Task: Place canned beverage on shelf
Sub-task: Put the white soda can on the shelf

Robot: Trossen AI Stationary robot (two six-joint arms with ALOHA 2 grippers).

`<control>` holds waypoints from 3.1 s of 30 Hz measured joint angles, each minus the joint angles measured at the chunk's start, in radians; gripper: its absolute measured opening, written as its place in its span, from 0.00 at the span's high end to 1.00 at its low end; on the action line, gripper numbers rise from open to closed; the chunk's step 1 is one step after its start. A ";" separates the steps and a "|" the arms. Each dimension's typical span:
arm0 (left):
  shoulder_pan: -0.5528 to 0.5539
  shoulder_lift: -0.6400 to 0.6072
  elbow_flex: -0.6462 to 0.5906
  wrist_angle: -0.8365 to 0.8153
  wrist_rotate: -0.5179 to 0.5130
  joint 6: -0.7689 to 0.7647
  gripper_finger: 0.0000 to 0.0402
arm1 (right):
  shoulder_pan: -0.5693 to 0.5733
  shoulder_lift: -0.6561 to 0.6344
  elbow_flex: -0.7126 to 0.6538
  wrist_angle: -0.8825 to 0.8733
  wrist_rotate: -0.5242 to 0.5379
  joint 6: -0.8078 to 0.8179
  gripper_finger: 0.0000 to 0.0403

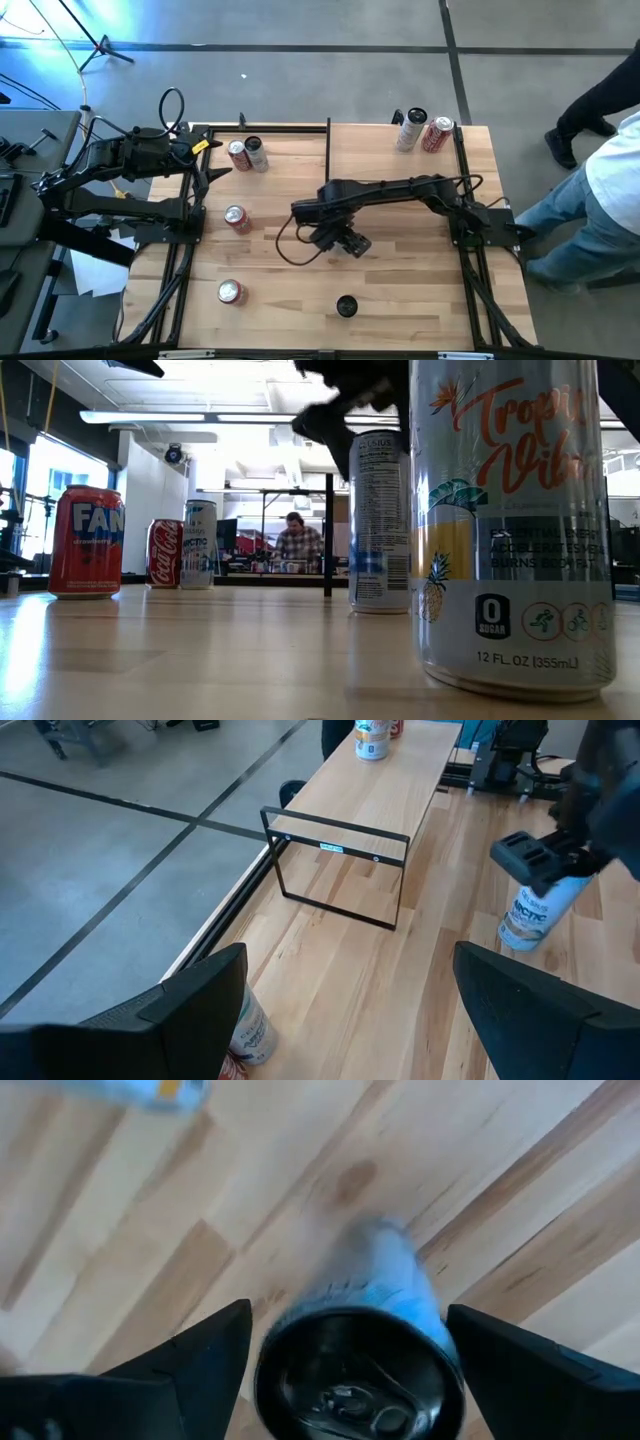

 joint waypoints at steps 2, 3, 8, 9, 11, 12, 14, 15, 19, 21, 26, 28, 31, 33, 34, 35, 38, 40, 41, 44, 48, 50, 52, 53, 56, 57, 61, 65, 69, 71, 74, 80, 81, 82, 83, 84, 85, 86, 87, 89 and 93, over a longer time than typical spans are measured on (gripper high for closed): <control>0.000 0.000 0.000 0.000 0.000 0.000 0.17 | 0.008 -0.033 -0.065 -0.008 0.015 -0.022 0.20; 0.000 0.000 0.000 0.000 0.000 0.000 0.17 | 0.015 -0.048 -0.090 -0.012 0.027 -0.027 0.20; 0.000 0.000 0.000 0.000 0.000 0.000 0.17 | 0.032 -0.118 -0.160 -0.007 0.127 -0.024 0.20; 0.000 0.000 0.000 0.000 0.000 0.000 0.17 | 0.032 -0.130 -0.168 -0.009 0.136 -0.028 0.20; 0.000 0.000 0.000 0.000 0.000 0.000 0.17 | 0.030 -0.144 -0.178 -0.007 0.139 -0.048 0.20; 0.000 0.000 0.000 0.000 0.000 0.000 0.17 | 0.029 -0.145 -0.179 -0.006 0.138 -0.061 0.20; 0.000 0.000 0.000 0.000 0.000 0.000 0.17 | 0.030 -0.147 -0.180 -0.005 0.138 -0.086 0.20; 0.000 0.000 0.000 0.000 0.000 0.000 0.17 | 0.030 -0.149 -0.180 -0.004 0.137 -0.099 0.20; 0.000 0.000 0.000 0.000 0.000 0.000 0.17 | 0.030 -0.150 -0.180 0.011 0.103 -0.145 0.20; 0.000 0.000 0.000 0.000 0.000 0.000 0.17 | 0.030 -0.150 -0.180 0.021 0.082 -0.165 0.20; 0.000 0.000 0.000 0.000 0.000 0.000 0.17 | 0.030 -0.150 -0.180 0.044 0.077 -0.218 0.20; 0.000 0.000 0.000 0.000 0.000 0.000 0.17 | 0.027 -0.150 -0.180 0.041 0.077 -0.235 0.20; 0.000 0.000 0.000 0.000 0.000 0.000 0.17 | 0.026 -0.150 -0.180 0.038 0.077 -0.257 0.20; 0.000 0.000 0.000 0.000 0.000 0.000 0.17 | 0.026 -0.150 -0.180 0.044 0.076 -0.265 0.21; 0.000 0.000 0.000 0.000 0.000 0.000 0.17 | 0.028 -0.150 -0.180 0.047 0.075 -0.264 0.22; 0.000 0.000 0.000 0.000 0.000 0.000 0.17 | 0.030 -0.150 -0.180 0.049 0.074 -0.262 0.23; 0.000 0.000 0.000 0.000 0.000 0.000 0.17 | 0.037 -0.149 -0.180 0.051 0.074 -0.254 0.28; 0.000 0.000 0.000 0.000 0.000 0.000 0.17 | 0.043 -0.149 -0.180 0.051 0.075 -0.252 0.33; 0.000 0.000 0.000 0.000 0.000 0.000 0.17 | 0.045 -0.149 -0.180 0.051 0.075 -0.252 0.35; 0.000 0.000 0.000 0.000 0.000 0.000 0.17 | 0.048 -0.149 -0.179 0.051 0.074 -0.229 0.40; 0.000 0.000 0.000 0.000 0.000 0.000 0.17 | 0.048 -0.149 -0.179 0.048 0.074 -0.218 0.40; 0.000 0.000 0.000 0.000 0.000 0.000 0.17 | 0.048 -0.149 -0.179 0.048 0.075 -0.225 0.40; 0.000 0.000 0.000 0.000 0.000 0.000 0.17 | 0.048 -0.149 -0.179 0.047 0.080 -0.254 0.36; 0.000 0.000 0.000 0.000 0.000 0.000 0.17 | 0.048 -0.149 -0.179 0.047 0.082 -0.278 0.34; 0.000 0.000 0.000 0.000 0.000 0.000 0.17 | 0.043 -0.149 -0.179 0.041 0.085 -0.362 0.30; 0.000 0.000 0.000 0.000 0.000 0.000 0.17 | 0.042 -0.149 -0.179 0.035 0.085 -0.383 0.30; 0.000 0.000 0.000 0.000 0.000 0.000 0.17 | 0.040 -0.149 -0.179 0.031 0.079 -0.419 0.35; 0.000 0.000 0.000 0.000 0.000 0.000 0.17 | 0.047 -0.147 -0.165 0.043 0.080 -0.389 0.41; 0.000 0.000 0.000 0.000 0.000 0.000 0.17 | 0.048 -0.147 -0.146 0.043 0.075 -0.367 0.41; 0.000 0.000 0.000 0.000 0.000 0.000 0.17 | 0.048 -0.147 -0.135 0.039 0.075 -0.381 0.41; 0.000 0.000 0.000 0.000 0.000 0.000 0.17 | 0.047 -0.147 -0.114 0.031 0.089 -0.470 0.41; 0.000 0.000 0.000 0.000 0.000 0.000 0.17 | 0.047 -0.147 -0.100 -0.004 0.081 -0.745 0.40; 0.000 0.000 0.000 0.000 0.000 0.000 0.17 | 0.047 -0.147 -0.099 -0.009 0.078 -0.794 0.39; 0.000 0.000 0.000 0.000 0.000 0.000 0.17 | 0.047 -0.147 -0.100 -0.010 0.077 -0.845 0.39; 0.000 0.000 0.000 0.000 0.000 0.000 0.17 | 0.048 -0.147 -0.101 -0.007 0.078 -0.896 0.39; 0.000 0.000 0.000 0.000 0.000 0.000 0.17 | 0.047 -0.147 -0.102 -0.005 0.078 -0.947 0.39; 0.000 0.000 0.000 0.000 0.000 0.000 0.17 | 0.047 -0.147 -0.103 -0.006 0.078 -0.996 0.39; 0.000 0.000 0.000 0.000 0.000 0.000 0.17 | 0.047 -0.147 -0.104 -0.006 0.081 -1.046 0.38; 0.000 0.000 0.000 0.000 0.000 0.000 0.17 | 0.047 -0.147 -0.104 -0.006 0.088 -1.098 0.38; 0.000 0.000 0.000 0.000 0.000 0.000 0.17 | 0.047 -0.147 -0.104 -0.008 0.107 -1.210 0.38; 0.000 0.000 0.000 0.000 0.000 0.000 0.17 | 0.047 -0.147 -0.104 -0.006 0.127 -1.429 0.38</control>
